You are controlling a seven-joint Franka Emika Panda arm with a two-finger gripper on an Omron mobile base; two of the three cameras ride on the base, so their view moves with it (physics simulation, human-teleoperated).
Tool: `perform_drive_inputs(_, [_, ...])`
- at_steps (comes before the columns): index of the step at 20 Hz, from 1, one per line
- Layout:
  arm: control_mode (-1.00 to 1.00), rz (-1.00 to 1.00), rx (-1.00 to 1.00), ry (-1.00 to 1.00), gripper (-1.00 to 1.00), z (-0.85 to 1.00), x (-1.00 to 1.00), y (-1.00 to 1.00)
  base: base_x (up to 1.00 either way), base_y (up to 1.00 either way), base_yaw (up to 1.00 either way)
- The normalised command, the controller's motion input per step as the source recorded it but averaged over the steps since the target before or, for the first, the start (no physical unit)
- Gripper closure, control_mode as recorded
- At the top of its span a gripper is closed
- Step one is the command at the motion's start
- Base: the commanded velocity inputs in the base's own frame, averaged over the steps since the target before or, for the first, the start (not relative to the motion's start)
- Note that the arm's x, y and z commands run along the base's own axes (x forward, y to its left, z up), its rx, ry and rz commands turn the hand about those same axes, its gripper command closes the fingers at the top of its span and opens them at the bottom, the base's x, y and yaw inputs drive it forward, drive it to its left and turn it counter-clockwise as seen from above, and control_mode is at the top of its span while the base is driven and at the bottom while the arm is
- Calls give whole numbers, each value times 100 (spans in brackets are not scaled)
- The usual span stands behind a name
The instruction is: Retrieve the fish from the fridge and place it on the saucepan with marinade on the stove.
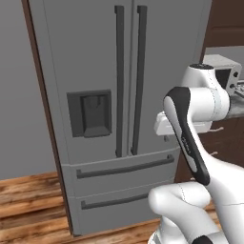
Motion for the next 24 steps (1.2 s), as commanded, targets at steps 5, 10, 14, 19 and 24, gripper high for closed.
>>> perform_drive_inputs(5, [100, 0, 0, 0, -100, 0, 0, 0, -28, 43, 5])
perform_drive_inputs(10, [-100, 4, 0, -4, -100, 0, 3, 13, 0, 20, 5])
perform_drive_inputs(14, [-100, 10, -3, -30, -100, 0, 48, 19, 0, 0, 0])
perform_drive_inputs(19, [-100, 2, -1, -34, -100, 0, 64, 1, 0, 0, 0])
perform_drive_inputs(24, [-100, -9, 8, -24, -100, 0, 39, 0, 0, 0, 0])
